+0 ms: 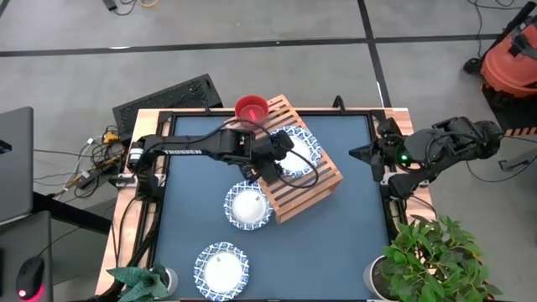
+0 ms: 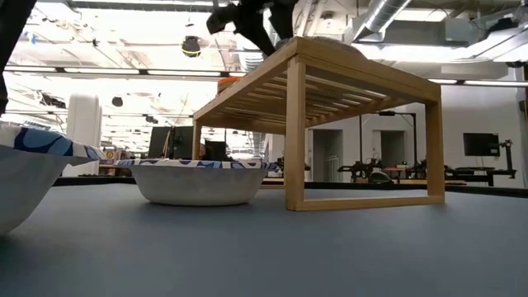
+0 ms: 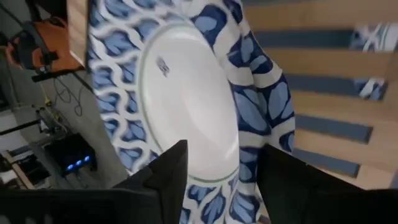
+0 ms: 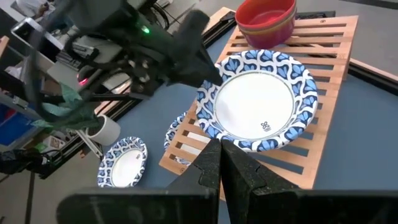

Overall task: Place and stack bowls onto a shelf
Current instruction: Stack the white bowl on top of the white bowl on the shelf, then stack the white bowl on top of the stacked white bowl

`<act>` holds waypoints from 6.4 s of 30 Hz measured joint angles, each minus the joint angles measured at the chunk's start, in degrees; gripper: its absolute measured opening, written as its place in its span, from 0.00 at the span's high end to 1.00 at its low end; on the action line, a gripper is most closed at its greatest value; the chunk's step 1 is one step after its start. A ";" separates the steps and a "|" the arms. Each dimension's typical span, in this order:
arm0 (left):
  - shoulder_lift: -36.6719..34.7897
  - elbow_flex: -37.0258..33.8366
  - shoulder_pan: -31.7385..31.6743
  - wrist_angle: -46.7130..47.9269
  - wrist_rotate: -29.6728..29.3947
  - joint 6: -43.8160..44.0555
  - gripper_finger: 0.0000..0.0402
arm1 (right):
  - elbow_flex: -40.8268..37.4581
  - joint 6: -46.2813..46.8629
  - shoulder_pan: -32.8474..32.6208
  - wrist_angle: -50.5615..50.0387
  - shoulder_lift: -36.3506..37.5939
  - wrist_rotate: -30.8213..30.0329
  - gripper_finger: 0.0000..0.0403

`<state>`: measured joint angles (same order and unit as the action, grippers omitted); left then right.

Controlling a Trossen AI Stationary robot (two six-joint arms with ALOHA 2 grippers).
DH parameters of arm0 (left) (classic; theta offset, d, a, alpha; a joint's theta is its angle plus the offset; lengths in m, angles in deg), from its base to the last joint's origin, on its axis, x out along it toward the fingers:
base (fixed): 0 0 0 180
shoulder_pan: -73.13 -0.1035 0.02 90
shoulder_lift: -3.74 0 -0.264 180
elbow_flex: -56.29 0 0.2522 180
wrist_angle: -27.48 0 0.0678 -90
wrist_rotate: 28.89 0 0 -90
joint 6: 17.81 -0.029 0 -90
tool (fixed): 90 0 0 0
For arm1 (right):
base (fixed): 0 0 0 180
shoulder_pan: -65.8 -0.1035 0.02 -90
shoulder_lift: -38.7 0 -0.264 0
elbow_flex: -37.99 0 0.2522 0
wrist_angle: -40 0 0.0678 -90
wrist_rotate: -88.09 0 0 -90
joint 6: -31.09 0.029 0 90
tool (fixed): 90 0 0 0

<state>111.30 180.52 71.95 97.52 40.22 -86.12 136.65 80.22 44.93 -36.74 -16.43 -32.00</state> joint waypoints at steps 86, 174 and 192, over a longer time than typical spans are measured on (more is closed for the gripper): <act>-27.86 -76.49 12.06 -47.78 11.82 136.53 0.95 | -0.04 -1.53 0.01 -4.09 -3.02 -1.73 0.91; -23.90 -27.65 -4.14 -25.76 3.65 141.90 1.00 | -0.04 -4.58 0.01 -4.31 -3.04 -3.39 0.91; -18.80 -27.67 -4.66 -26.96 8.66 143.05 1.00 | -0.02 -4.79 0.01 -4.35 -3.04 -3.73 0.91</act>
<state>92.49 152.85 67.29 70.56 48.88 56.93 136.63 75.43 44.94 -41.08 -19.47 -35.73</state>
